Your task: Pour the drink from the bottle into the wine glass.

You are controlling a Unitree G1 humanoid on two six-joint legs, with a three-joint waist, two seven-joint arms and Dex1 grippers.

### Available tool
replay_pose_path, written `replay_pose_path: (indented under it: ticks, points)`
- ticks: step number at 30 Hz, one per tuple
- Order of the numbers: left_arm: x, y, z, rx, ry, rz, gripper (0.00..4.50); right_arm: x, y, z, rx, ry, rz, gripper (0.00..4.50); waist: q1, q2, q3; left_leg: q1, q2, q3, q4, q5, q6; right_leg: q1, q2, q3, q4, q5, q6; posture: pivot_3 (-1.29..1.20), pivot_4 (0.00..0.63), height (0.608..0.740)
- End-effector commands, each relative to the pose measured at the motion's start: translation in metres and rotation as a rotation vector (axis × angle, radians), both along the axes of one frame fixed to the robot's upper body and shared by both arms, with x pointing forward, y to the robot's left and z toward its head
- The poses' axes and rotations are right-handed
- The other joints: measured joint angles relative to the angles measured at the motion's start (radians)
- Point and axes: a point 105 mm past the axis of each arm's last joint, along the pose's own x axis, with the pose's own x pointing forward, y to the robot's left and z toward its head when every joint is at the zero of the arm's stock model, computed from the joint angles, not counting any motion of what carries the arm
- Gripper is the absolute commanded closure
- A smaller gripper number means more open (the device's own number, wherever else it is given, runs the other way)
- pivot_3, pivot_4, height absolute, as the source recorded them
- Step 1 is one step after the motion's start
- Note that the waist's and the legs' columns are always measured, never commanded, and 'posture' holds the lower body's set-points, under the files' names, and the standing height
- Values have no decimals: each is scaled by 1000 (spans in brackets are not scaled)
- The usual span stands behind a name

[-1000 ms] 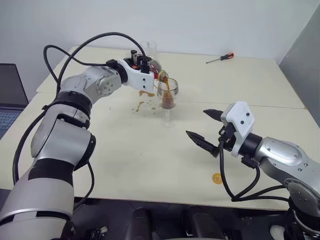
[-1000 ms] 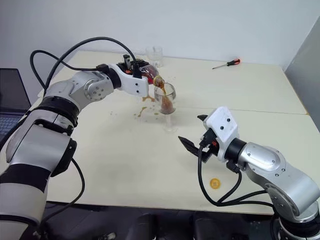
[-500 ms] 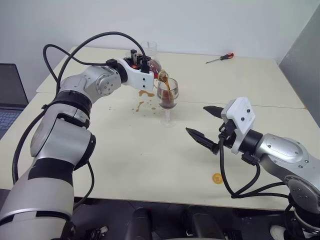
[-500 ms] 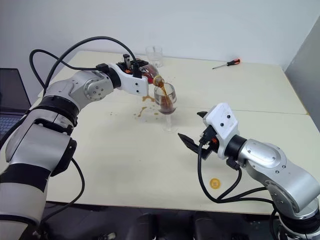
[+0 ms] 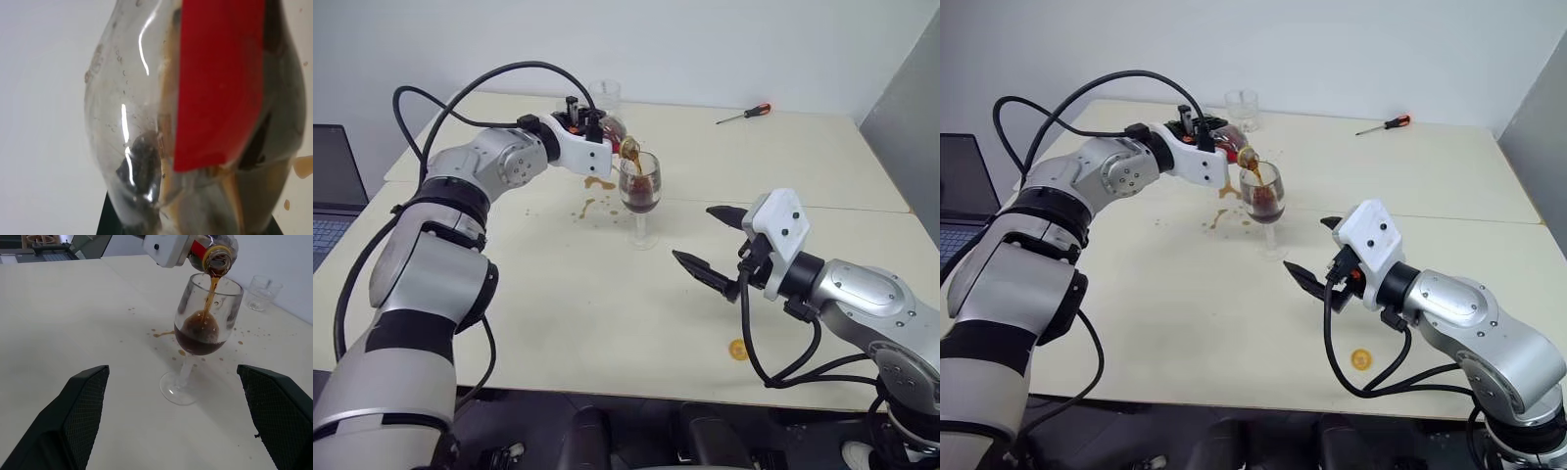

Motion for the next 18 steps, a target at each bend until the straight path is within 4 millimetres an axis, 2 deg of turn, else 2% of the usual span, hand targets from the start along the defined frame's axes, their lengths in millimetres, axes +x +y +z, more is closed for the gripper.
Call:
replay_pose_path:
  ticks: [1, 6, 13, 16, 18]
  points:
    - [-3, -2, 31, -9, -79, -15, 3744, -2, 1, 7, 2, -31, 9, 0, 0, 0, 0, 0, 0, 0, 0, 0, 0, 0, 0, 0, 0, 0, 0, 0, 150, 740]
    - [-4, -2, 34, -69, -71, -20, 3744, -2, 1, 6, -2, -25, 17, 0, 0, 0, 0, 0, 0, 0, 0, 0, 0, 0, 0, 0, 0, 0, 0, 0, 150, 740]
    - [-6, -11, 41, -311, 12, -75, 3744, 0, -1, 6, 12, -22, 15, 0, 0, 0, 0, 0, 0, 0, 0, 0, 0, 0, 0, 0, 0, 0, -1, 0, 150, 740]
    - [-6, -13, 34, -377, 64, -91, 3744, 0, -2, 5, 9, -19, 13, 0, 0, 0, 0, 0, 0, 0, 0, 0, 0, 0, 0, 0, 0, 0, -1, 0, 150, 740]
    - [-5, -8, 28, -489, 120, -88, 3744, 0, -4, 5, 6, -16, 14, 0, -2, 0, 0, 0, 0, 0, 0, 0, 0, 0, 0, 0, 0, 0, -1, 0, 150, 740]
